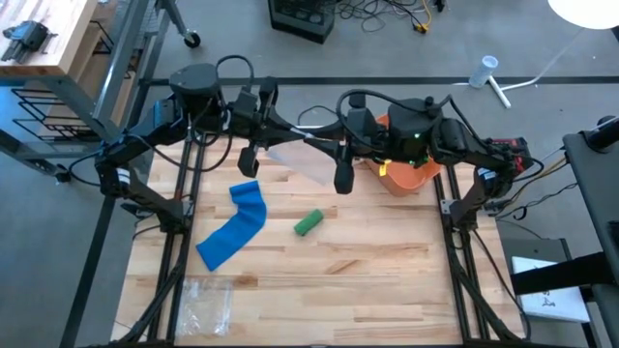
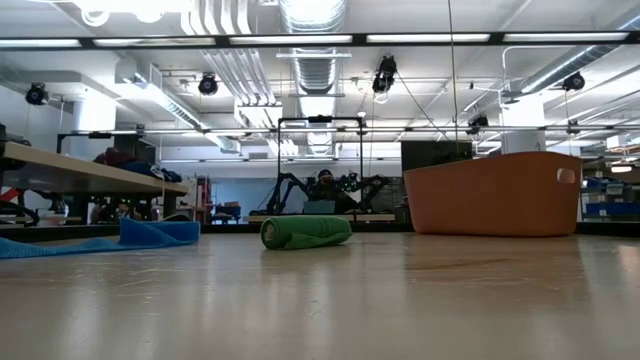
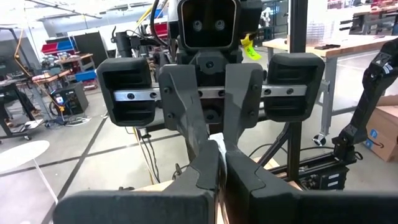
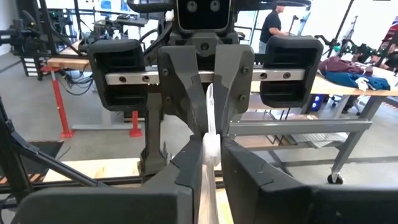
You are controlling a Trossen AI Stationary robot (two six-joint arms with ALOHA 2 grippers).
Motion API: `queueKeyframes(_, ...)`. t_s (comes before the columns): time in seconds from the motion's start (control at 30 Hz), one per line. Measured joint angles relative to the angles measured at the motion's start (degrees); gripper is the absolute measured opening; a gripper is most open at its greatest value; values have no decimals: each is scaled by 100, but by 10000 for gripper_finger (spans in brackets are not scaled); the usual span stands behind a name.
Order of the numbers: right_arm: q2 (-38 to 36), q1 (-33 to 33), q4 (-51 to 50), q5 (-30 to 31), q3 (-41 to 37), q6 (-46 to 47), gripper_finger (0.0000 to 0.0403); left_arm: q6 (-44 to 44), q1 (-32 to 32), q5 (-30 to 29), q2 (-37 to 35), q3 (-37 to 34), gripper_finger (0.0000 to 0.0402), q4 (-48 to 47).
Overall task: Roll bandage
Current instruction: Open the right transparent zip bag
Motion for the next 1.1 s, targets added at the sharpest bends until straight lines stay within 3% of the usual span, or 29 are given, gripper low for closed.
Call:
queueKeyframes(0.3, 0, 1, 25, -2, 1, 0, 30, 0, 7, -39, -44, 0, 0, -35)
queueKeyframes(1.1, -99, 66, -286, -19, 0, 279, 41, 75, 53, -313, -353, 0, 0, -147)
